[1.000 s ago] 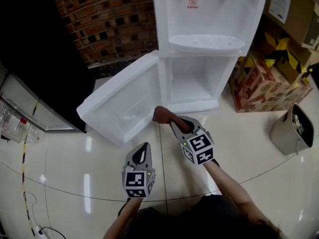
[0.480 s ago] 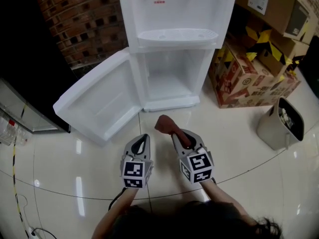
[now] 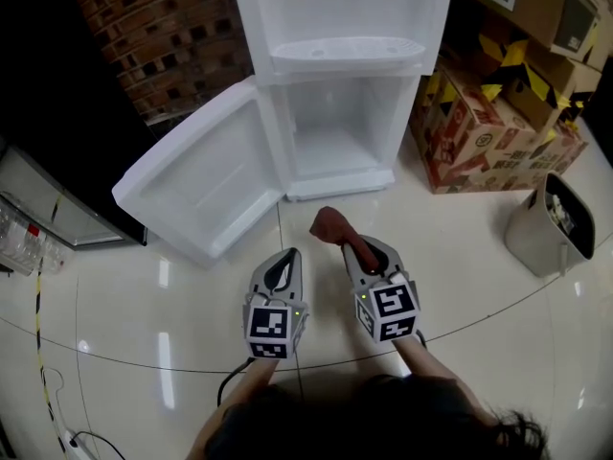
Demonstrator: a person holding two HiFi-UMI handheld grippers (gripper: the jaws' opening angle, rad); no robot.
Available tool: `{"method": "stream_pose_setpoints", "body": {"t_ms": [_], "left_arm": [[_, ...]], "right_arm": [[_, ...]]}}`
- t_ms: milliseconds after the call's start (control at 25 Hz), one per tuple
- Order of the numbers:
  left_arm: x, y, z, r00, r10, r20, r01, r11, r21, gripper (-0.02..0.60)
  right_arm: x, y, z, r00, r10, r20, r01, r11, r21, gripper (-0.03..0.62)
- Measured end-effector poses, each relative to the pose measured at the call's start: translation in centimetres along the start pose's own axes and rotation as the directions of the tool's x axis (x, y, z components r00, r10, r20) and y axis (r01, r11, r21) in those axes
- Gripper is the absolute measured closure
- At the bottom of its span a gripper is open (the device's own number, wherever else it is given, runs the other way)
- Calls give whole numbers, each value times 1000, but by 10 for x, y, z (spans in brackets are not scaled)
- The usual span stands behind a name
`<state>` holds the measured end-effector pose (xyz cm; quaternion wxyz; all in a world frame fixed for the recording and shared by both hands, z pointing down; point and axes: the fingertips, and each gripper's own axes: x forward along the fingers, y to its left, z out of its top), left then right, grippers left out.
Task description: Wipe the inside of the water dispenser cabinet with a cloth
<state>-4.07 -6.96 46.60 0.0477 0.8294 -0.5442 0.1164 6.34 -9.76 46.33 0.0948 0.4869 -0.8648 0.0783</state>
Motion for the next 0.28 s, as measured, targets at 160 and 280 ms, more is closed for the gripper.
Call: {"method": "stream_pose_setpoints", "body": {"t_ms": [160, 280], "left_arm": [[-2, -1, 2, 1000, -6, 3, 6, 1000, -5, 595], [-3, 0, 4, 1000, -7, 8, 7, 1000, -5, 595]], "right_arm": [[-1, -1, -5, 1000, -9, 0, 9, 1000, -13, 525], [-1, 1, -6, 1000, -9, -1, 9, 1000, -12, 525]]}}
